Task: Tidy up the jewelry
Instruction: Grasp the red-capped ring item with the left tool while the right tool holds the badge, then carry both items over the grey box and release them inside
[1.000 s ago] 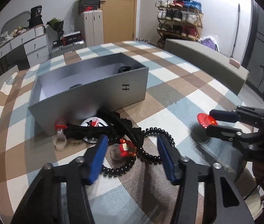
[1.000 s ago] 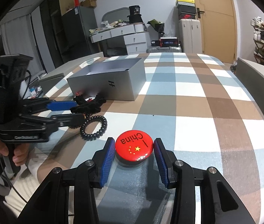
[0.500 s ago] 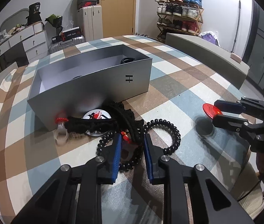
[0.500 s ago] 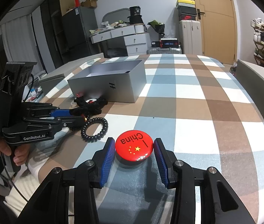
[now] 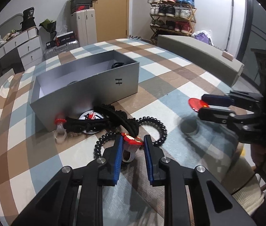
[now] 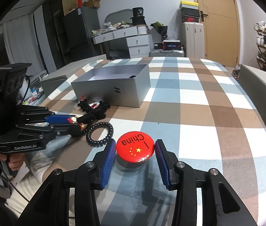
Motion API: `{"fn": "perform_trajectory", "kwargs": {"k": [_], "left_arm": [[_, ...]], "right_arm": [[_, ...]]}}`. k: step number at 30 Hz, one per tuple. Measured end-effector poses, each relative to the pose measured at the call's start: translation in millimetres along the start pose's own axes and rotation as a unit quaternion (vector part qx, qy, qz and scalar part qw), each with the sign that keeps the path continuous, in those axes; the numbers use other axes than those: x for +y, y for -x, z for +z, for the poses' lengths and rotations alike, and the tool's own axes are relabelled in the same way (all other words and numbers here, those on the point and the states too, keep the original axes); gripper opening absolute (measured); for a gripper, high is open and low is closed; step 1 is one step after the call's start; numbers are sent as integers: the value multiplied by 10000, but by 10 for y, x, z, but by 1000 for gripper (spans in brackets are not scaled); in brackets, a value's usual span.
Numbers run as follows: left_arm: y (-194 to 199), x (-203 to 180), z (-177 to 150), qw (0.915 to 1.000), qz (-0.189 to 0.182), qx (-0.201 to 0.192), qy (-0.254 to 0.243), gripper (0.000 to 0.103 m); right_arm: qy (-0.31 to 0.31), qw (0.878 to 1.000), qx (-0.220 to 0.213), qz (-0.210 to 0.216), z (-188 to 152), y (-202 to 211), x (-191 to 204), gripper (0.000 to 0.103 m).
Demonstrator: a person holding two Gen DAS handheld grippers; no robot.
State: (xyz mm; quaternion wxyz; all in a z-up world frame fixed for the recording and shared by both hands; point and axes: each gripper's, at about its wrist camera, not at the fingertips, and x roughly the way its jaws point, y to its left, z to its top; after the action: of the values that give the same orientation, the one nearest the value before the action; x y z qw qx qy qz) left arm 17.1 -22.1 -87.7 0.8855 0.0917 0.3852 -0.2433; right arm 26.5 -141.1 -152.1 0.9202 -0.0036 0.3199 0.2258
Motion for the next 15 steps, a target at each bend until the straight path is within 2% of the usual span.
{"fn": "perform_trajectory", "kwargs": {"k": [6, 12, 15], "left_arm": [[148, -32, 23, 9997, -42, -195, 127, 17], [285, 49, 140, 9981, 202, -379, 438, 17], [336, 124, 194, 9964, 196, -486, 661, 17]], "right_arm": [[24, 10000, -56, 41, 41, 29, 44, 42], [-131, 9996, -133, 214, 155, 50, 54, 42], [-228, 9991, -180, 305, 273, 54, 66, 42]]}}
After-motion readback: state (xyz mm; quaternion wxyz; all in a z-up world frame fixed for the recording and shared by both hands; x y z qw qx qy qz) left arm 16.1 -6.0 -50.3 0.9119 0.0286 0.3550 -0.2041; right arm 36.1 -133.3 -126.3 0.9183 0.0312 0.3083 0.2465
